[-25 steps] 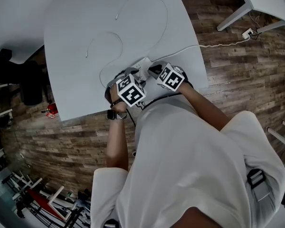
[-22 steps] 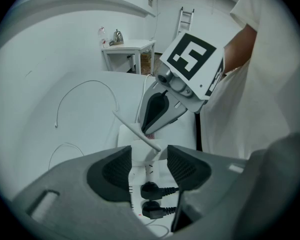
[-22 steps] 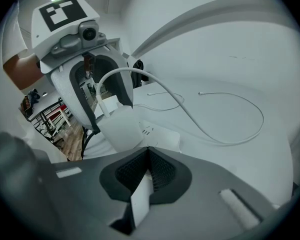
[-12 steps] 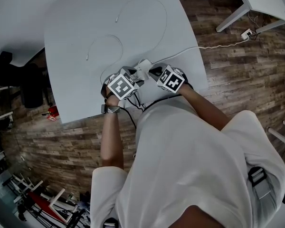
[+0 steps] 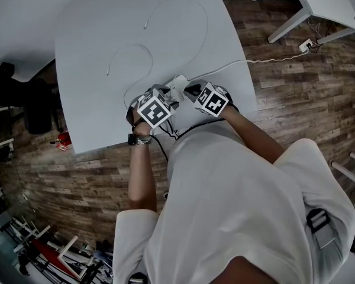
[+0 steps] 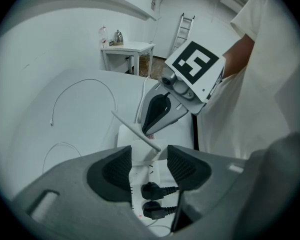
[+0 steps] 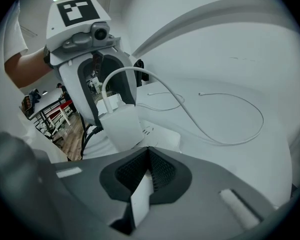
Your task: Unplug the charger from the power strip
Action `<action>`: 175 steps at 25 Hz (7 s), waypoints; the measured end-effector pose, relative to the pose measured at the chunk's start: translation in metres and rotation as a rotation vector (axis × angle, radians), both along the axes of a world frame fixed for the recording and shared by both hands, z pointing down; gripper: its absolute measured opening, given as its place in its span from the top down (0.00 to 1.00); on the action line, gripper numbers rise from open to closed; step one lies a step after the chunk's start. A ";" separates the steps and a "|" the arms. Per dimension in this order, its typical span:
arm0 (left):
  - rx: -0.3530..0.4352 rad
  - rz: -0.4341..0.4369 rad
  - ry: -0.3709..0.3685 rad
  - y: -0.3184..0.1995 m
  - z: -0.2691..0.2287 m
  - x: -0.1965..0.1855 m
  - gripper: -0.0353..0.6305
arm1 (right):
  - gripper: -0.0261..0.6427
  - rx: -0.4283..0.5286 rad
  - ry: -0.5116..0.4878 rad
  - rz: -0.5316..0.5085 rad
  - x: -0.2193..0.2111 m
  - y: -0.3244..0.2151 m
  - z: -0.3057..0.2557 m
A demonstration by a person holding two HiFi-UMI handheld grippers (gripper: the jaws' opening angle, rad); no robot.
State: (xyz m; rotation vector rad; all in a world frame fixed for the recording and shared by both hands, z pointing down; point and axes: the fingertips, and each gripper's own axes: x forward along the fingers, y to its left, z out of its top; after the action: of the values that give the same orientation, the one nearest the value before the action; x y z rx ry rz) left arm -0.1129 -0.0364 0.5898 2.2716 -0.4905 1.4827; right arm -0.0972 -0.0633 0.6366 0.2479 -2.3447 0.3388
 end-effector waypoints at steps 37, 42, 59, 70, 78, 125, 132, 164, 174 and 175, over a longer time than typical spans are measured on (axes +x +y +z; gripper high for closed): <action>-0.078 -0.033 0.159 -0.006 -0.002 -0.008 0.61 | 0.96 -0.002 -0.025 -0.013 -0.002 0.001 -0.003; -0.056 -0.033 0.114 -0.004 -0.003 -0.008 0.61 | 0.96 0.004 -0.025 -0.016 -0.004 0.001 -0.003; 0.057 -0.029 0.034 0.002 -0.018 -0.014 0.61 | 0.96 0.006 -0.006 -0.001 -0.003 0.001 0.000; 0.085 -0.089 0.057 -0.014 -0.025 -0.018 0.60 | 0.96 -0.136 -0.100 0.125 0.006 0.002 0.002; 0.058 -0.045 0.012 -0.029 -0.014 -0.013 0.60 | 0.96 -0.143 -0.208 0.206 0.017 -0.002 -0.024; 0.139 -0.314 0.226 -0.099 0.005 0.032 0.59 | 0.96 -0.152 -0.202 0.348 0.056 -0.037 -0.019; 0.147 -0.332 0.245 -0.097 0.005 0.030 0.59 | 0.96 -0.143 -0.206 0.358 0.059 -0.039 -0.019; 0.160 -0.452 0.217 -0.068 0.015 -0.004 0.54 | 0.96 -0.116 -0.210 0.321 0.055 -0.016 -0.032; 0.192 -0.497 0.216 -0.072 0.012 -0.010 0.59 | 0.96 -0.117 -0.210 0.333 0.061 -0.007 -0.032; 0.200 -0.507 0.220 -0.074 0.010 -0.012 0.61 | 0.96 -0.117 -0.209 0.334 0.061 -0.007 -0.032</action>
State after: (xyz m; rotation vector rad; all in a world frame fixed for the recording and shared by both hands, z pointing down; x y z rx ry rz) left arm -0.1249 -0.1100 0.6000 2.1909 -1.0882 0.9580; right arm -0.0357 -0.0701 0.6046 0.5747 -2.4745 0.6904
